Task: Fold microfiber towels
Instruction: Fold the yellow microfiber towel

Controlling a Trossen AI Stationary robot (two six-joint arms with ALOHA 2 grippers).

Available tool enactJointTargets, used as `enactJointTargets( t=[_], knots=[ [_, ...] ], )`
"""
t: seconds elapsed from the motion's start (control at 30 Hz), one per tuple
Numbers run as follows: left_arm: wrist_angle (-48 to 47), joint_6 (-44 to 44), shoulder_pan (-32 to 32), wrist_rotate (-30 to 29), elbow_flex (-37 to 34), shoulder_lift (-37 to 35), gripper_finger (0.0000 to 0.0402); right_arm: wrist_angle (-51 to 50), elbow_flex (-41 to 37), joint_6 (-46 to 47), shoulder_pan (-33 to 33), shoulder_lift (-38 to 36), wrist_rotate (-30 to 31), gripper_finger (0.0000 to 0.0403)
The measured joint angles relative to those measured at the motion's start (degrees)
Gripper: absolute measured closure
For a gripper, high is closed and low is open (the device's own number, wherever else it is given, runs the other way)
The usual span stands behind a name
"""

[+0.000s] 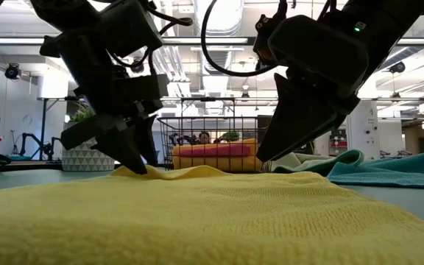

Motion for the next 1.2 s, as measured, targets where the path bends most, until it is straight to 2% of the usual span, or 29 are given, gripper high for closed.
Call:
enactJointTargets(
  t=[0.13, 0.3, 0.47, 0.63, 0.9, 1.07, 1.2],
  knots=[
    [-0.02, -0.02, 0.32, -0.69, 0.07, -0.05, 0.0249, -0.02, -0.01, 0.00, 0.00, 0.01, -1.13, 0.0282],
    [0.09, -0.26, 0.54, -1.72, 0.00, -0.05, 0.0300, -0.07, -0.07, 0.03, 0.00, 0.02, -1.15, 0.0282],
    [-3.02, -9.01, 1.78, -13.05, -0.40, -0.05, 0.0365, -0.07, -0.07, 1.18, 0.04, 0.04, -1.75, 0.0282],
    [-6.84, -11.93, 3.34, -14.60, -0.13, -0.64, 0.0399, -0.11, -0.07, 1.55, 0.04, 0.04, -3.97, 0.0282],
    [-7.80, -11.50, 3.49, -10.03, 0.04, -2.47, 0.0360, -0.06, -0.07, 1.62, 0.04, 0.04, -4.10, 0.0282],
    [-11.39, -11.48, 3.62, -10.01, 0.99, -2.64, 0.0308, -0.04, -0.07, 2.46, 0.04, 0.04, -4.30, 0.0282],
    [-18.91, -11.50, 3.94, -9.99, 2.53, -2.94, 0.0261, -0.25, 0.13, 3.45, 0.08, 0.04, -6.97, 0.0282]
  ],
)
